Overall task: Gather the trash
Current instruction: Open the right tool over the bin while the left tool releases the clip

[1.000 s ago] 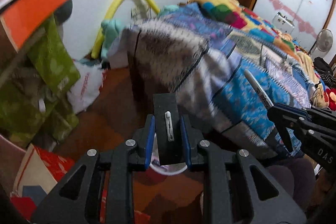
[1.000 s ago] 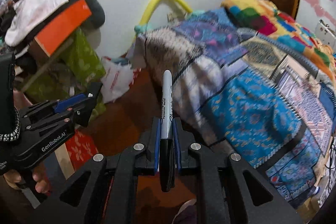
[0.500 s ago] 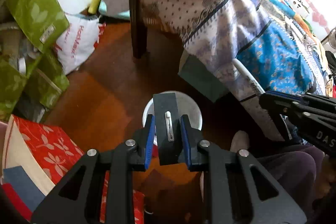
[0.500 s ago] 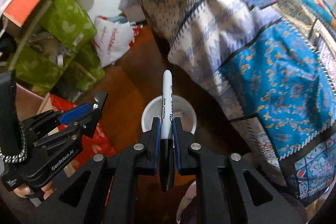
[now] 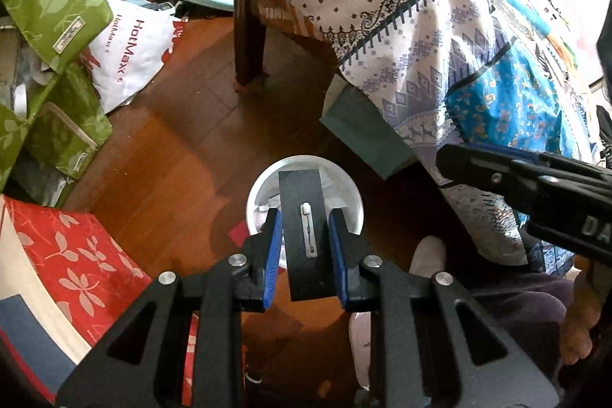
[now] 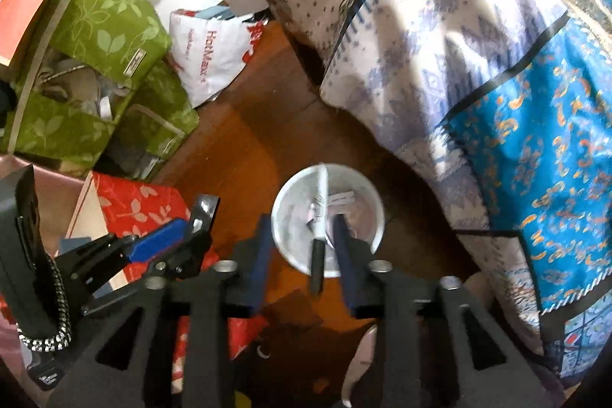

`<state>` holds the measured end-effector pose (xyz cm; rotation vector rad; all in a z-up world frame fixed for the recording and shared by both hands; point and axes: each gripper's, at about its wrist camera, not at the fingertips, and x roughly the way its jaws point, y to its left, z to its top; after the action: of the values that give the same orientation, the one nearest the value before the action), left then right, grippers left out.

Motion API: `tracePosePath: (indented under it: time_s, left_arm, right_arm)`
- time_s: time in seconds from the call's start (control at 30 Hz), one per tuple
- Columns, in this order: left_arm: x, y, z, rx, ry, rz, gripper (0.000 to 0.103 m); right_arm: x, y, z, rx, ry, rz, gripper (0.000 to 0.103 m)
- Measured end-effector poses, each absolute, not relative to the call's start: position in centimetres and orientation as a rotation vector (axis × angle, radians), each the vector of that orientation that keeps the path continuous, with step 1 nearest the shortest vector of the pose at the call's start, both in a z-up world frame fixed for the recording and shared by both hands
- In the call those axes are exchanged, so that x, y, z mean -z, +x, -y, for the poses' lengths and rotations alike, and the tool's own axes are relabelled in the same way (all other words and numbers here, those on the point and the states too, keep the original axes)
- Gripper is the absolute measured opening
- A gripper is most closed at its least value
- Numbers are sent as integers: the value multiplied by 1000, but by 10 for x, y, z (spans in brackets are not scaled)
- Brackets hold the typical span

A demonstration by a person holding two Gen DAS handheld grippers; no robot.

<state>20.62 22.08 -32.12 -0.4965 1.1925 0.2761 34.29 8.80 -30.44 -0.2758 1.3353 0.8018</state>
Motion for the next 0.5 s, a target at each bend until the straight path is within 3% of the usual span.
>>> tracePosePath:
  time_s: [0.13,0.23,0.5]
  left_arm:
    - [320,218,-218,-264,-510,-1189,24]
    - [320,228,-218,-249,-540,-1204,32]
    - [299,230,-207,-273,-459,-1181,32]
  right_arm:
    - [296,345,-81,-790,-292,-1301,41]
    - [289,345,-76,-776,-317,-1269,41]
    - [273,340,-61,-775,-323,-1228,41]
